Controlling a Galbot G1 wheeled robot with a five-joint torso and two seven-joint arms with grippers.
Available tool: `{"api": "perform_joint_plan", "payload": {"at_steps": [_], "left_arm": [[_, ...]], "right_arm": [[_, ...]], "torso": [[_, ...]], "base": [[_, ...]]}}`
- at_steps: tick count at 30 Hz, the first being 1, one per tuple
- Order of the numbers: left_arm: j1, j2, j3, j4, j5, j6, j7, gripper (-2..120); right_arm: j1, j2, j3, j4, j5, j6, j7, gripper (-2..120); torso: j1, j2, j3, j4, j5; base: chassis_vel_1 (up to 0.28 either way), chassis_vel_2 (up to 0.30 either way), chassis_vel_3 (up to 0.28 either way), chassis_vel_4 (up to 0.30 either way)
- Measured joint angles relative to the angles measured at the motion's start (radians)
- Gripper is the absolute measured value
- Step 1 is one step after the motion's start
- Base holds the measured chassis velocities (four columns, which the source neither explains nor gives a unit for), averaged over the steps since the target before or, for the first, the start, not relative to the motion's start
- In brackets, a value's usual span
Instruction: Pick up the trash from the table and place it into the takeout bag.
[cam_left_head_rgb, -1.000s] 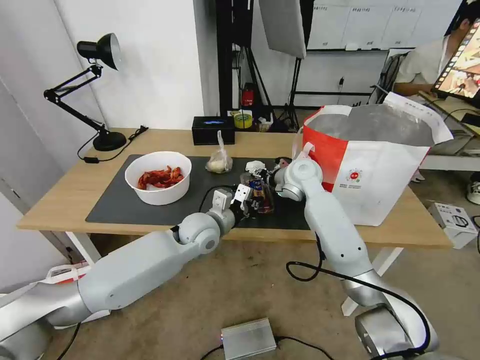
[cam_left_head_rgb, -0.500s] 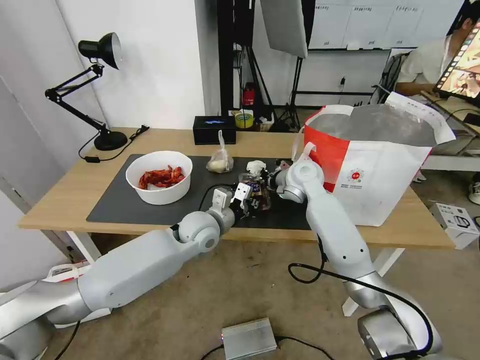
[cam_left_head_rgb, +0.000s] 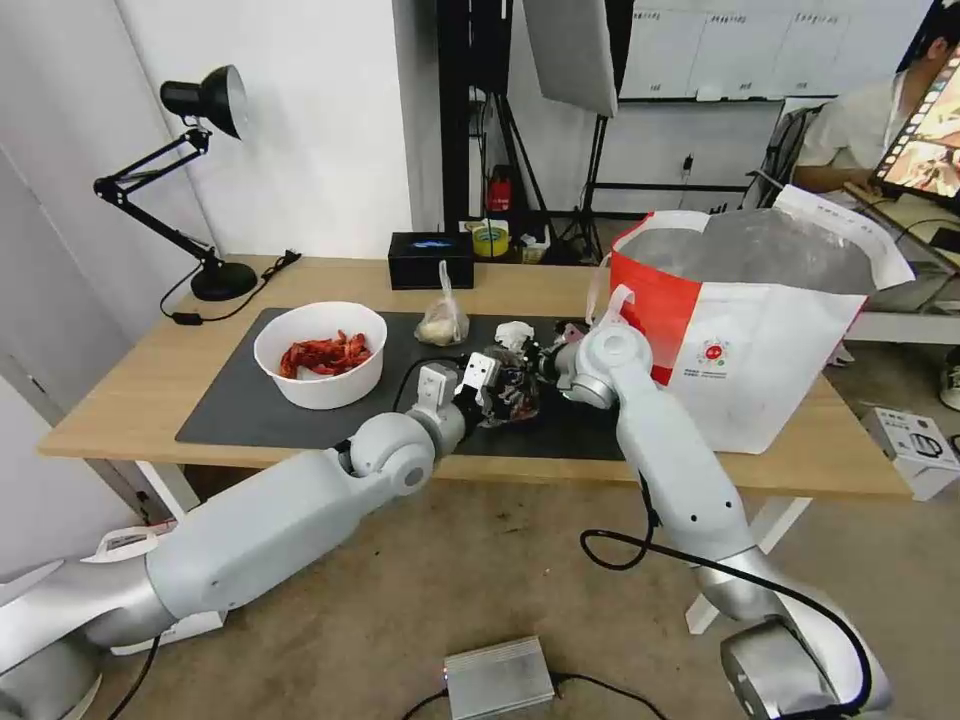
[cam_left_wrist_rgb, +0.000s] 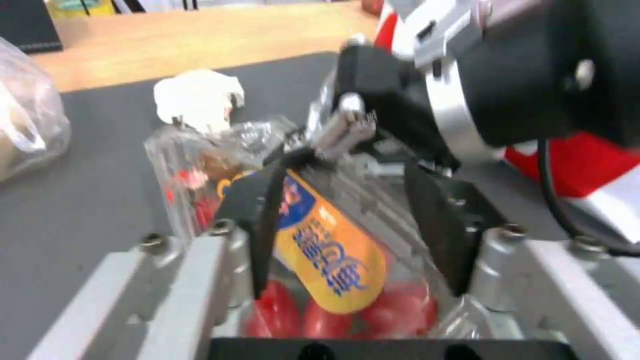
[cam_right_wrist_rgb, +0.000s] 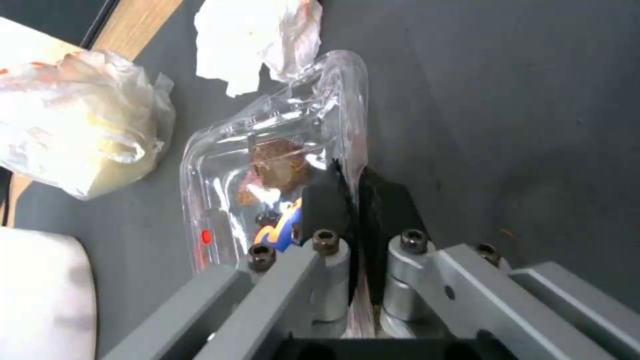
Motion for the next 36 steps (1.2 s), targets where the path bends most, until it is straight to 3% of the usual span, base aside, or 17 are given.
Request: {"api": "perform_joint_plan", "payload": {"at_steps": [2, 10, 36], "left_arm": [[-0.002, 0.015, -0.01, -0.012, -0.004, 0.0, -0.001, 71], [0.023, 0.069, -0.082, -0.064, -0.004, -0.001, -0.009, 97], [0.279, 0.214, -0.345, -0.238, 0.002, -0.001, -0.023, 100]], "right_arm": [[-0.001, -0.001, 0.0, 0.0, -0.001, 0.0, -0.001, 1], [-0.005, -0.001, 0.005, 0.012, -0.002, 0.0, -0.011, 1], [-0.014, -0.023, -0.01, 0.148, 0.03, 0.002, -0.015, 1]], "torso": [[0.0, 0.0, 0.0, -0.0001, 0.0], [0.0, 0.0, 0.0, -0.0007, -0.0001], [0.0, 0.0, 0.0, -0.0002, -0.0001]], "base": [[0.0, 0.0, 0.0, 0.0], [0.0, 0.0, 0.0, 0.0], [0.0, 0.0, 0.0, 0.0]]}}
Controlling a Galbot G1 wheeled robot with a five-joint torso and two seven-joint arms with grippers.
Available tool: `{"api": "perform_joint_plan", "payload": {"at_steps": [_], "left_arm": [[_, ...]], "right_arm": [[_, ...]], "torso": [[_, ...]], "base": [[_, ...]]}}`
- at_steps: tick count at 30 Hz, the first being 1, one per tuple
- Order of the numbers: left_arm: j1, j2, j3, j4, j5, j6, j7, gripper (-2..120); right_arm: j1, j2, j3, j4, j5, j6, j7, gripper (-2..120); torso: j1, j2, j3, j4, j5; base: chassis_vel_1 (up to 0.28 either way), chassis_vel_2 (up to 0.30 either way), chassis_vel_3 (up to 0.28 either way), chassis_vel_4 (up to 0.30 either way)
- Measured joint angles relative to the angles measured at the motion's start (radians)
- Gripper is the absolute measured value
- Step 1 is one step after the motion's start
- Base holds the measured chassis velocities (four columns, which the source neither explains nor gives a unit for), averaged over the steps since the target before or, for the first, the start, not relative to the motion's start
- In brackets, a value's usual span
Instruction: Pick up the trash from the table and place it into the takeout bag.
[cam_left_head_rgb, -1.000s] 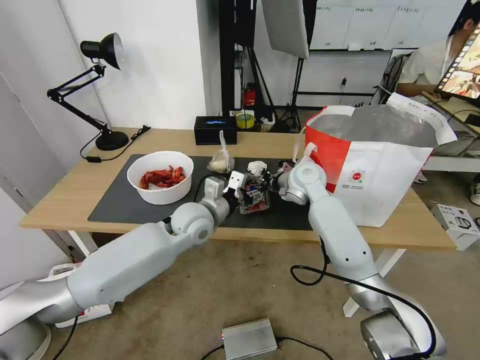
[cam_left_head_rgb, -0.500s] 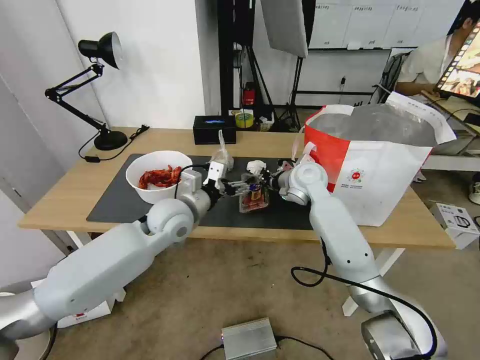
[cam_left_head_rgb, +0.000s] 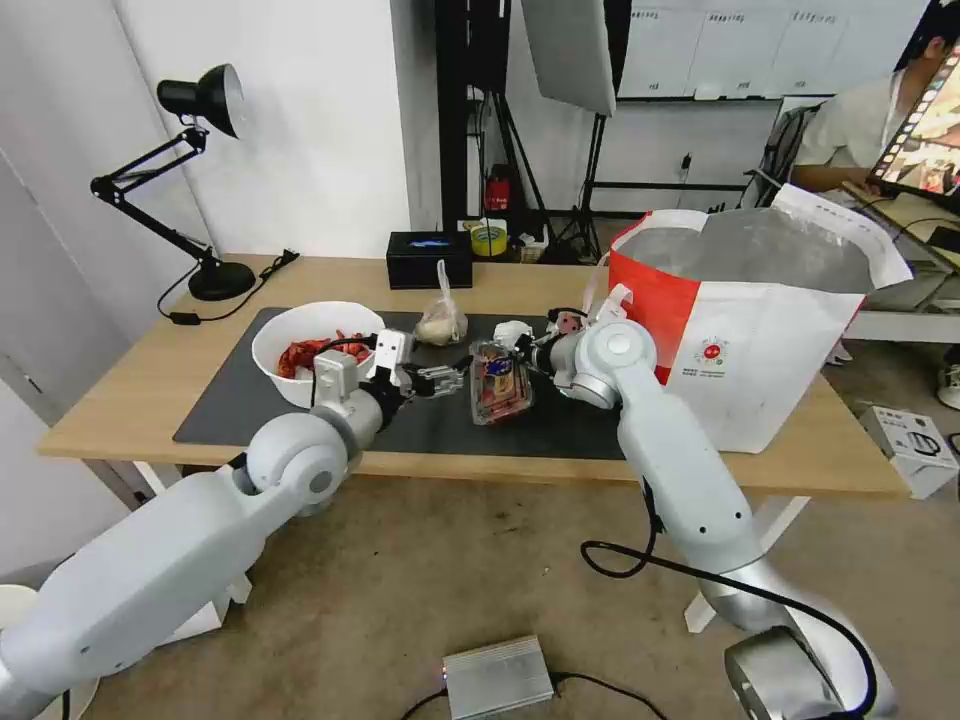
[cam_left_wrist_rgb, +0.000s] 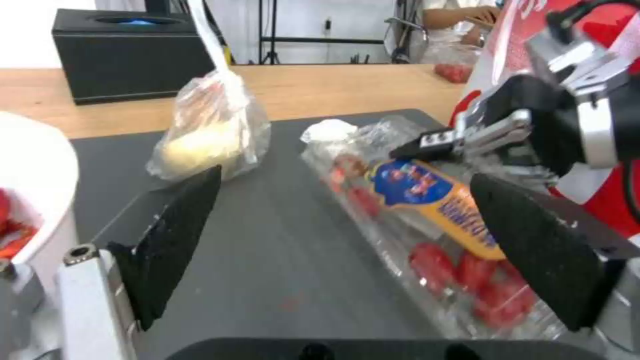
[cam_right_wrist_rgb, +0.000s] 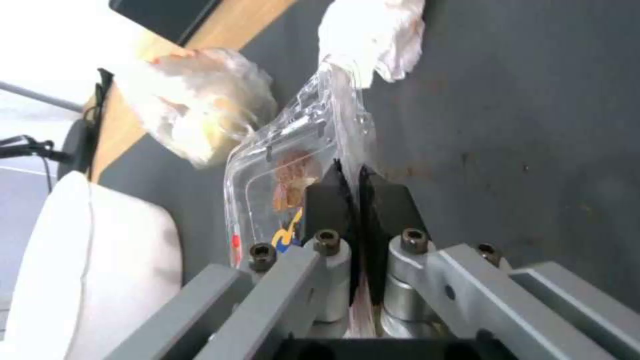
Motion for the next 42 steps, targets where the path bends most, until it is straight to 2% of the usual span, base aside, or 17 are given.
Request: {"api": "perform_joint_plan", "payload": {"at_steps": [10, 13, 14, 15, 19, 23, 32, 39, 42], "left_arm": [[0.082, 0.029, -0.087, -0.035, 0.003, 0.0, -0.002, 100], [0.158, 0.042, -0.161, -0.064, 0.008, 0.0, -0.007, 100], [0.158, 0.042, -0.161, -0.064, 0.008, 0.0, -0.007, 100], [0.204, 0.053, -0.208, -0.082, 0.01, 0.0, -0.011, 100], [0.277, 0.073, -0.275, -0.11, 0.013, -0.003, -0.017, 100], [0.329, 0.075, -0.325, -0.127, 0.015, -0.009, -0.019, 100], [0.427, 0.077, -0.407, -0.157, 0.03, -0.017, -0.017, 100], [0.481, 0.061, -0.458, -0.178, 0.036, -0.017, -0.018, 100], [0.523, 0.053, -0.504, -0.196, 0.04, -0.017, -0.018, 100]], "right_arm": [[0.01, -0.045, -0.003, 0.113, 0.068, 0.002, 0.021, 1], [0.034, -0.054, -0.01, 0.152, 0.096, 0.003, 0.028, 1], [0.034, -0.054, -0.01, 0.152, 0.096, 0.003, 0.028, 1], [0.047, -0.053, -0.015, 0.162, 0.104, 0.004, 0.029, 1], [0.066, -0.056, -0.015, 0.199, 0.12, 0.005, 0.033, 1], [0.072, -0.065, -0.013, 0.221, 0.125, 0.007, 0.037, 1], [0.083, -0.079, 0.001, 0.249, 0.138, 0.01, 0.041, 1], [0.138, -0.101, 0.025, 0.272, 0.172, 0.029, 0.055, 1], [0.184, -0.112, 0.03, 0.276, 0.194, 0.035, 0.063, 1]], "torso": [[0.0, 0.0, 0.0, -0.0002, 0.0001], [0.0, 0.0, 0.0, -0.0003, 0.0], [0.0, 0.0, 0.0, -0.0003, 0.0], [0.0, 0.0, 0.0, -0.0002, 0.0], [0.0, 0.0, 0.0, 0.0005, -0.0001], [0.0, 0.0, 0.0, -0.0003, 0.0001], [0.0, 0.0, 0.0, 0.0001, 0.0001], [0.0, 0.0, 0.0, -0.0001, 0.0001], [0.0, 0.0, 0.0, -0.0001, 0.0001]], "base": [[0.0, 0.0, 0.0, 0.0], [0.0, 0.0, 0.0, 0.0], [0.0, 0.0, 0.0, 0.0], [0.0, 0.0, 0.0, 0.0], [0.0, 0.0, 0.0, 0.0], [0.0, 0.0, 0.0, 0.0], [0.0, 0.0, 0.0, 0.0], [0.0, 0.0, 0.0, 0.0], [0.0, 0.0, 0.0, 0.0]]}}
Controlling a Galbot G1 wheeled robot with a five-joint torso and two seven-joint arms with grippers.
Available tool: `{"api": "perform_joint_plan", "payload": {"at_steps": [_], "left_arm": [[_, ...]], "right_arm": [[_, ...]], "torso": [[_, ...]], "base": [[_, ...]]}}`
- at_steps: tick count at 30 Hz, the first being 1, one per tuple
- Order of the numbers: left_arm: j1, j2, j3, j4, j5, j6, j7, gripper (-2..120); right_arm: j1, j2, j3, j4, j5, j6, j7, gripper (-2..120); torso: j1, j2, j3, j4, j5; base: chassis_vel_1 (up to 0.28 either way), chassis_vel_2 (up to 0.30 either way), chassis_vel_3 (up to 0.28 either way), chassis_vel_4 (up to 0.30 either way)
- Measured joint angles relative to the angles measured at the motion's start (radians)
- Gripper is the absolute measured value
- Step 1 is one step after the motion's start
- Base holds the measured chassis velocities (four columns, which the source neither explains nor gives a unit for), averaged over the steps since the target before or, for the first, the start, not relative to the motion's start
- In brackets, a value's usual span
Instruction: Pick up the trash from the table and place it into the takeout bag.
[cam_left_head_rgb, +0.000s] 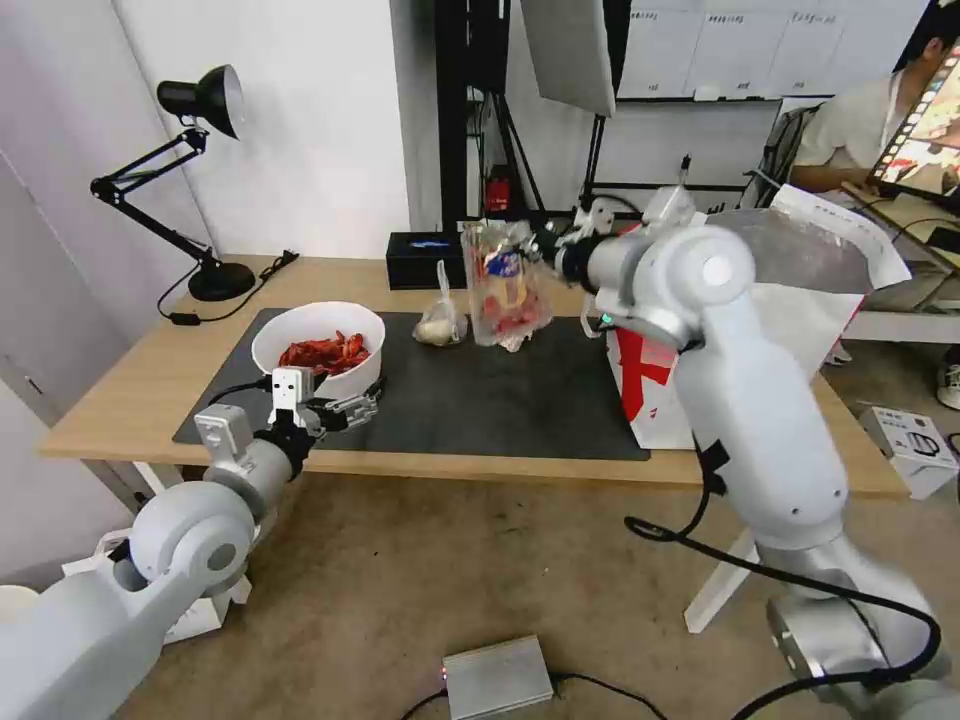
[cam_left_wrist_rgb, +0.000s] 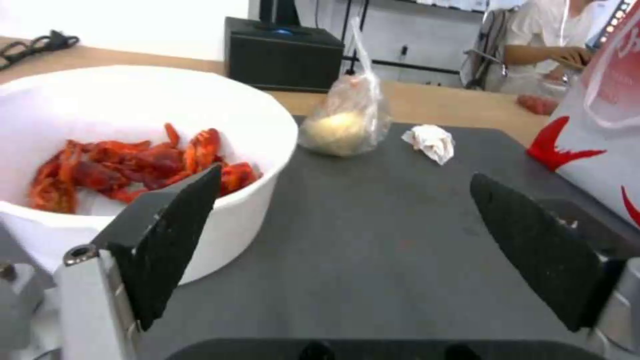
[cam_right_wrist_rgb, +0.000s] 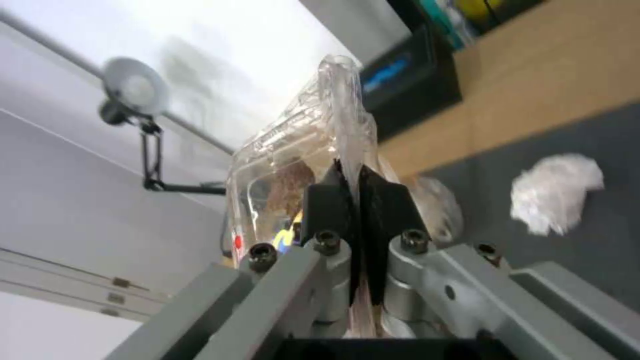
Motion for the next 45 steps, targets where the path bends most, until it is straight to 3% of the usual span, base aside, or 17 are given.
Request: {"api": "perform_joint_plan", "payload": {"at_steps": [19, 45], "left_arm": [[0.045, -0.021, -0.038, -0.032, 0.002, 0.003, -0.015, 100], [0.107, -0.076, -0.004, -0.058, 0.069, 0.018, -0.017, 100]], "right_arm": [[0.1, -0.097, 0.06, 0.023, 0.062, 0.024, 0.052, 1], [0.109, -0.356, 0.166, 0.01, 0.132, 0.055, 0.087, 1]], "torso": [[0.0, 0.0, 0.0, 0.0, 0.0001], [0.0, 0.0, 0.0, 0.0, 0.0]], "base": [[0.0, 0.0, 0.0, 0.0], [0.0, 0.0, 0.0, 0.0]]}}
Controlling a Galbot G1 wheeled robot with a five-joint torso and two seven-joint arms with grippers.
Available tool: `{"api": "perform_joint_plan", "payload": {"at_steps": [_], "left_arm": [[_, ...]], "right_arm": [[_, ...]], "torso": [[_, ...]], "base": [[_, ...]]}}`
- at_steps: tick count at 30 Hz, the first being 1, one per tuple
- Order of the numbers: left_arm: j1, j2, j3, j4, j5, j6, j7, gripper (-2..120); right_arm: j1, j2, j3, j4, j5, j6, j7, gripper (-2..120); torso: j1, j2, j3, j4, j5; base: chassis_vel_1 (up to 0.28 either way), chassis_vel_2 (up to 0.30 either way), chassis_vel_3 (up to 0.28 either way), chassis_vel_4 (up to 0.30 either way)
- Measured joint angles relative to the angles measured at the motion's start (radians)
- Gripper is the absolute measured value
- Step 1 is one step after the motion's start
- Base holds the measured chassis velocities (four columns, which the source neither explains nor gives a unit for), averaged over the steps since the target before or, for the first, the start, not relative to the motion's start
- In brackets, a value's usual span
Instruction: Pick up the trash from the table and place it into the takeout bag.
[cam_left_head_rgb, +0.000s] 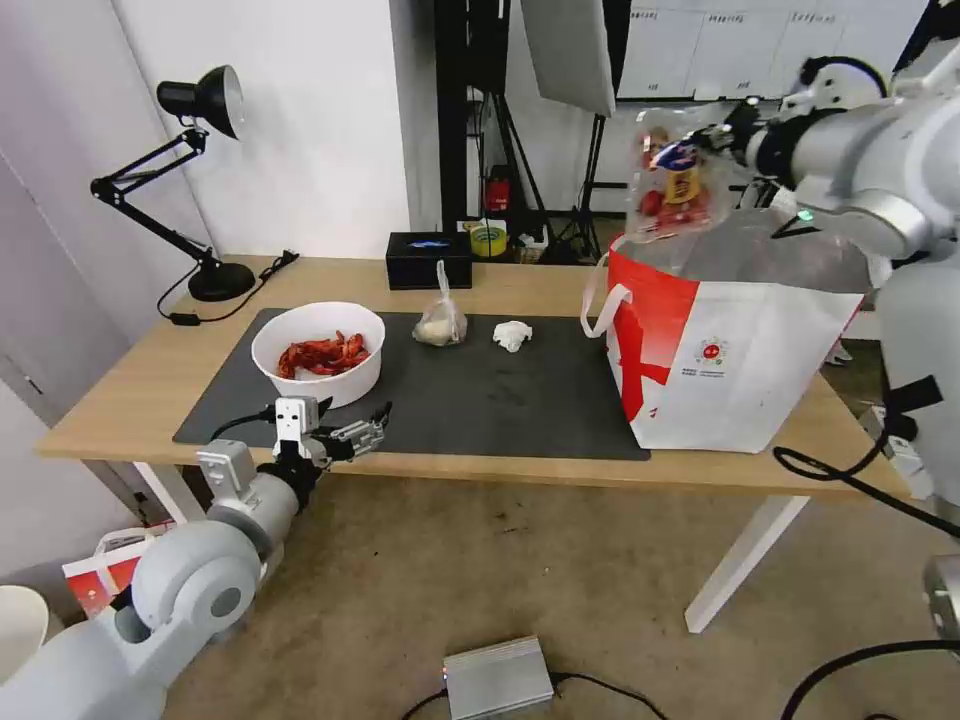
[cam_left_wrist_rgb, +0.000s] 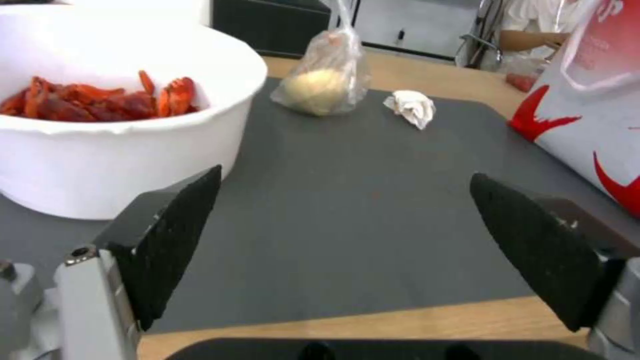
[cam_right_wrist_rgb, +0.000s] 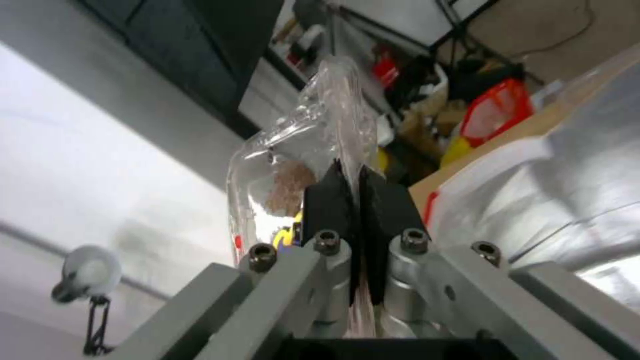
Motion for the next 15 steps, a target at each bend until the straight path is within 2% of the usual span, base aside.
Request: {"api": "perform_joint_plan", "payload": {"at_steps": [7, 15], "left_arm": [[-0.001, 0.009, 0.003, 0.0, 0.001, 0.0, 0.0, 100], [-0.002, 0.007, 0.013, -0.005, 0.002, -0.001, 0.0, 100]], "right_arm": [[-0.014, -0.037, 0.023, -0.027, 0.004, 0.0, 0.0, 1], [-0.023, -0.037, 0.04, -0.087, -0.002, -0.001, -0.005, 1]], "torso": [[0.0, 0.0, 0.0, 0.0, 0.0001], [0.0, 0.0, 0.0, 0.0002, -0.0001]], "base": [[0.0, 0.0, 0.0, 0.0], [0.0, 0.0, 0.0, 0.0]]}}
